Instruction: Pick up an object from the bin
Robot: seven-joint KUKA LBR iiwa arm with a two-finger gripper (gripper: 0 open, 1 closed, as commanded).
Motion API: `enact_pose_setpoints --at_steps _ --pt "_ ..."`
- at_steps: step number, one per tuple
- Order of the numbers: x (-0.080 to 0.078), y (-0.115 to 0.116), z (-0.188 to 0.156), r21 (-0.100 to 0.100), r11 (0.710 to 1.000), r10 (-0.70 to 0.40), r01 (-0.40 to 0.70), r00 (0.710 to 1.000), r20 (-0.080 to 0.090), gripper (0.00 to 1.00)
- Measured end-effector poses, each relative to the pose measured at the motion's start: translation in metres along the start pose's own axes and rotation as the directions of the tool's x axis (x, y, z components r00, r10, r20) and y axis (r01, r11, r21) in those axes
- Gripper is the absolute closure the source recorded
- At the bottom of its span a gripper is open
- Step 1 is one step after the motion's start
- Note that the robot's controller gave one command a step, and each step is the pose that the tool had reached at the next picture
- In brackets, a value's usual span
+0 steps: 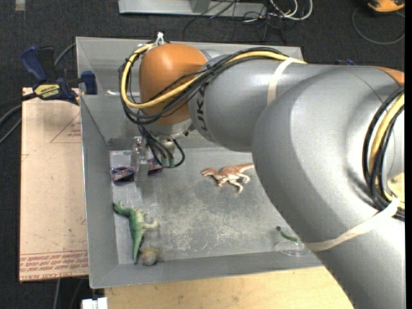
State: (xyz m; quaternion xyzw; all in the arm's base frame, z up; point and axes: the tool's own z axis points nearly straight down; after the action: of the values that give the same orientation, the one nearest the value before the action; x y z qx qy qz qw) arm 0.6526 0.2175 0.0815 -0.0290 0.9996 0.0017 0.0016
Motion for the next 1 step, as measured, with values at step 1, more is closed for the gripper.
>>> enact_pose_setpoints --at_steps 1 --pt "0.0000 -0.0002 0.0000 0.000 1.000 0.000 0.000 1.000 0.000 1.00"
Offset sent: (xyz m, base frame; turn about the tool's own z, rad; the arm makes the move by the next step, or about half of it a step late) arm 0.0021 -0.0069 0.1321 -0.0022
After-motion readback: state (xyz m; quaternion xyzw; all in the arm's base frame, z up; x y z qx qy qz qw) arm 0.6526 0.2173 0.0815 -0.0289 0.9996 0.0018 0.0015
